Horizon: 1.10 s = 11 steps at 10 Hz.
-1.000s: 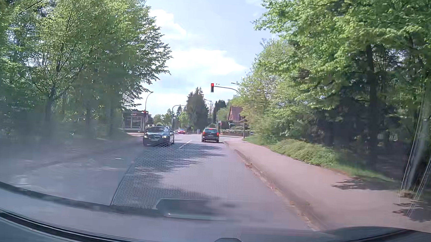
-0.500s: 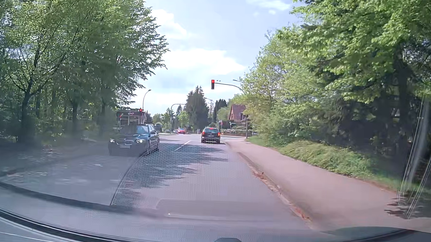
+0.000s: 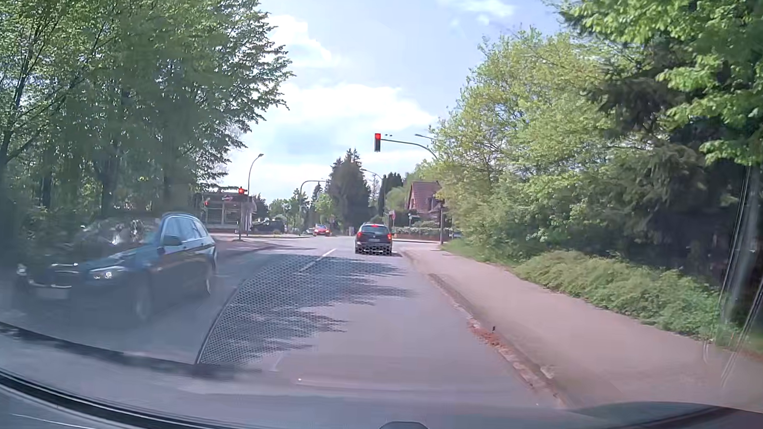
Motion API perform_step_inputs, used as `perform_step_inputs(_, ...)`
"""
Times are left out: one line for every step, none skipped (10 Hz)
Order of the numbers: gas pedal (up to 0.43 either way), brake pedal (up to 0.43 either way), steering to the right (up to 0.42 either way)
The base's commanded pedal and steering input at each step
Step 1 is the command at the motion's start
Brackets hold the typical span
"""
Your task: Follow the waypoints while adhering to traffic rules and regulations
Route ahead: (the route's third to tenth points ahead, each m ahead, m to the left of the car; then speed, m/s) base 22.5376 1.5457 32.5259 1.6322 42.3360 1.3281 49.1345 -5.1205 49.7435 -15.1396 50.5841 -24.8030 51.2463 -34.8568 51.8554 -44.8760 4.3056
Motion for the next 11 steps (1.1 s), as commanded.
perform_step_inputs(0.000,0.000,-0.005)
perform_step_inputs(0.000,0.000,-0.004)
perform_step_inputs(0.000,0.000,-0.004)
perform_step_inputs(0.000,0.000,-0.004)
perform_step_inputs(0.000,0.000,-0.004)
perform_step_inputs(0.000,0.000,-0.004)
perform_step_inputs(0.000,0.000,-0.004)
perform_step_inputs(0.000,0.000,-0.004)
perform_step_inputs(0.000,0.000,-0.004)
perform_step_inputs(0.000,0.000,-0.004)
perform_step_inputs(0.000,0.000,-0.003)
